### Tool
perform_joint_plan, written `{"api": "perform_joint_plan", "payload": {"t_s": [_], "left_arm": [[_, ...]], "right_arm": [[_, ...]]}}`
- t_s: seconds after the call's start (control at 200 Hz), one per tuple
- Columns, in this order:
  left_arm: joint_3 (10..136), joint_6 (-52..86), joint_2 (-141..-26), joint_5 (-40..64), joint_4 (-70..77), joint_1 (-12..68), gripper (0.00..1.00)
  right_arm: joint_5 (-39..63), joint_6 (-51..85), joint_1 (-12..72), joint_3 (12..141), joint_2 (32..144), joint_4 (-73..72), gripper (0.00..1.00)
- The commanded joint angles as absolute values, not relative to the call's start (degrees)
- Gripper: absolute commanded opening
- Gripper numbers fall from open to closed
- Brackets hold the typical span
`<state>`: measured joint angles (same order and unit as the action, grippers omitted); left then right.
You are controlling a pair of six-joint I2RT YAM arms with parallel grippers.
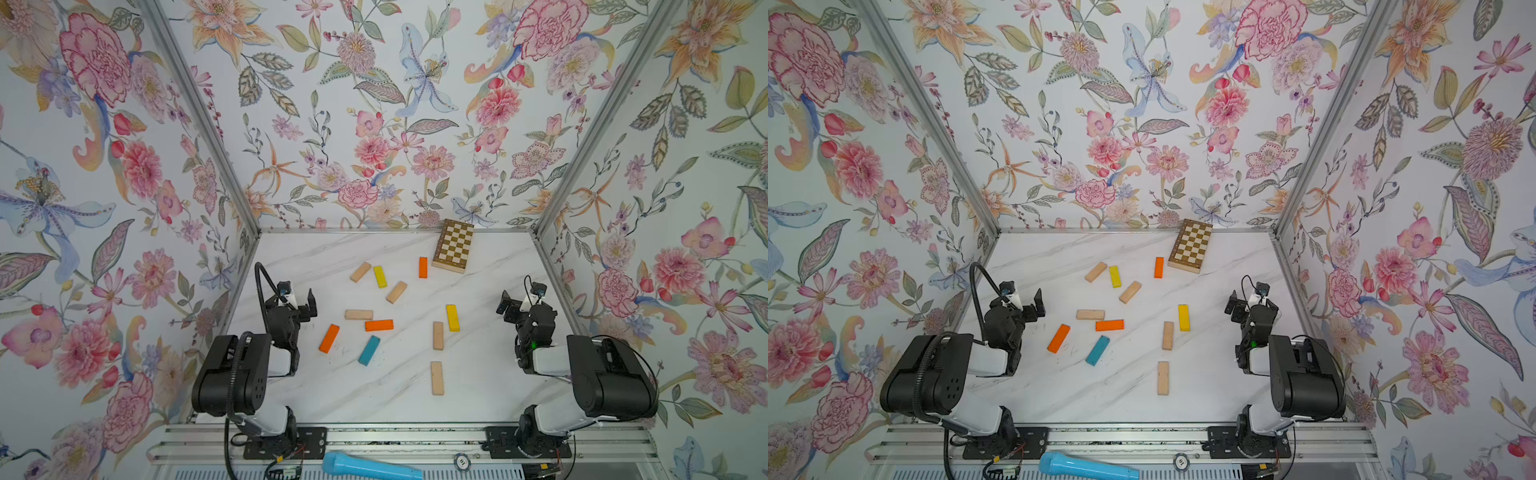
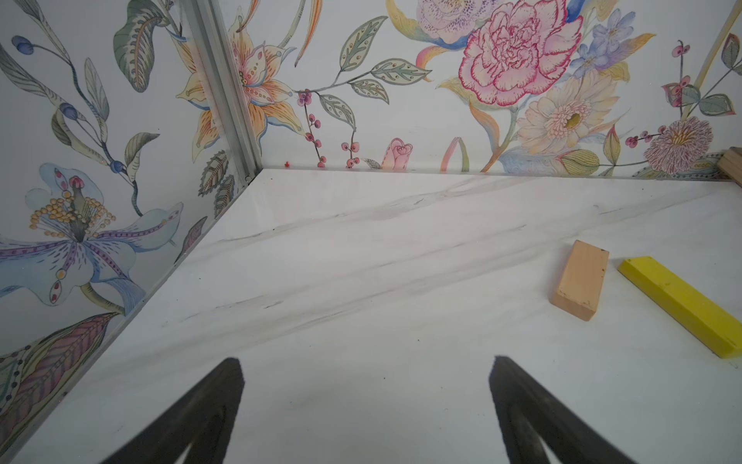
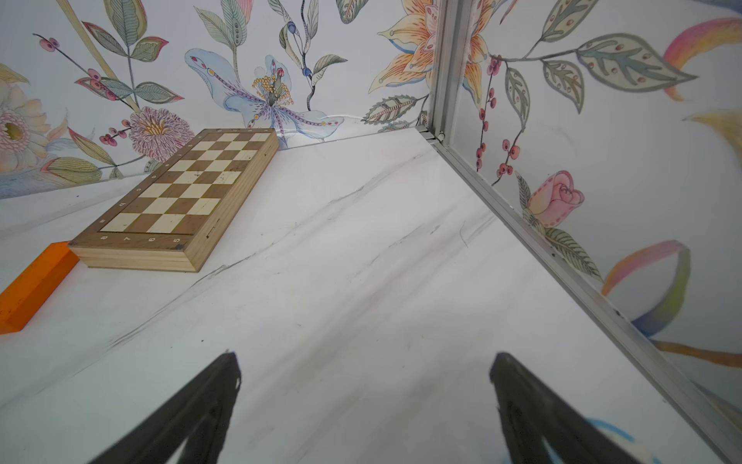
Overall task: Assemble the number 6 with building blocks
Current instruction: Move the building block to the center of the board.
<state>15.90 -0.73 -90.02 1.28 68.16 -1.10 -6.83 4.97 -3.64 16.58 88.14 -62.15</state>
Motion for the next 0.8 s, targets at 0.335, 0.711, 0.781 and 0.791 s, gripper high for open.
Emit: {"api": "perform_joint_plan", "payload": {"t_s": [0.335, 0.711, 0.781, 0.791], "left_arm": [[16.3, -1.7, -90.3, 0.5, 68.3, -0.7, 0.99], [16.2, -1.7, -90.3, 0.6, 68.3, -0.8, 0.99], [16.2, -1.6, -90.3, 0.6, 68.3, -0.8, 0.99], [16.2, -1.7, -90.3, 0.6, 68.3, -0.8, 0.99]], "right_arm": [[-5.9, 5.5, -4.3, 17.8, 88.6, -61.3, 0.99], [-5.8, 5.5, -4.3, 17.8, 88.6, -61.3, 0.99], [-5.8, 5.5, -4.3, 17.8, 88.6, -61.2, 0.99], [-5.8, 5.5, -4.3, 17.8, 88.6, -61.3, 0.99]]}}
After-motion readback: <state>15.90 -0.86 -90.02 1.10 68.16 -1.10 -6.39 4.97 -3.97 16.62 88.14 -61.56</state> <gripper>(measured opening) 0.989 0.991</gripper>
